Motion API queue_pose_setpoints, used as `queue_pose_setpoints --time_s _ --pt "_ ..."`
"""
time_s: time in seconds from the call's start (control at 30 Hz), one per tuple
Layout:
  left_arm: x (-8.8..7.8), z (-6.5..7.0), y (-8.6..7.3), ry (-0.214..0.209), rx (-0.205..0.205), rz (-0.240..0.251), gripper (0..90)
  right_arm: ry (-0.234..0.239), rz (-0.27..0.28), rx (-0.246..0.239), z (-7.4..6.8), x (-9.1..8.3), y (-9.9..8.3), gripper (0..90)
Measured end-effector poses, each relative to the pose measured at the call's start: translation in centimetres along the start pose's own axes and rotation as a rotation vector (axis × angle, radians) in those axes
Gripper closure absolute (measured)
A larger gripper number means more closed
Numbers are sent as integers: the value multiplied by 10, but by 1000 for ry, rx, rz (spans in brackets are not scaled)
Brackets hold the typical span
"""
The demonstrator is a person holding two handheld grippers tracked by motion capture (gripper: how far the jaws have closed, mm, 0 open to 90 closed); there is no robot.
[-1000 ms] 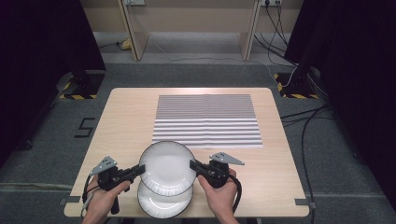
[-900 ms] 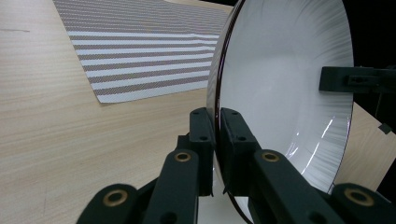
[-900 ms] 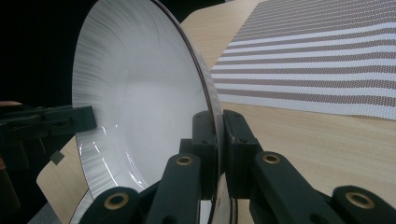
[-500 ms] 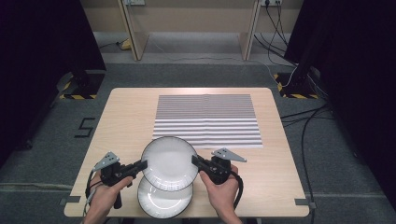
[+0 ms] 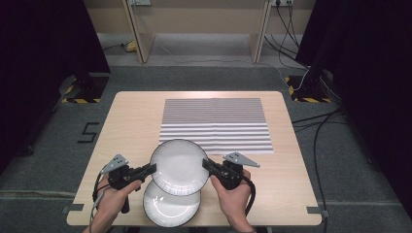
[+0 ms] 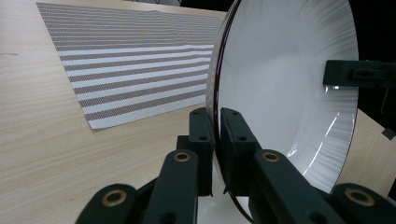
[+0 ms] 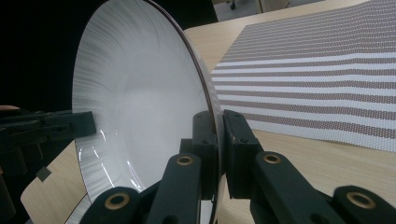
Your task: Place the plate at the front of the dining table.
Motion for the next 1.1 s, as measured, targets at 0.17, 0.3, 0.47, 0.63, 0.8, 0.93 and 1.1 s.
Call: queue_pose_setpoints --time_s 0.17,0.3,0.47,0.63,0.8,0.93,1.1 --pt "2 0 3 2 5 0 833 -8 8 -5 1 -1 3 846" --pt "4 0 5 1 8 0 833 -12 9 -3 2 -2 5 846" --pt "7 1 10 2 16 2 833 -22 21 -7 4 -4 7 845" --pt "9 2 15 1 25 2 833 -30 30 -9 5 -6 10 846" --pt "12 3 22 4 34 4 834 -34 42 -5 8 -8 14 846" --pt "14 4 26 7 42 4 834 -39 49 -7 11 -9 17 846" --pt "15 5 30 5 47 7 834 -43 56 -8 12 -11 20 846"
Point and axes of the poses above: each handheld gripper's, and its own axes: x roughly forward along the jaws, y roughly out of its top, z roughly to its right, the point moved 5 cm from there along x, roughly forward along the jaws, and after that the axes turned 12 degrees about -z, right-handed, at the moved point
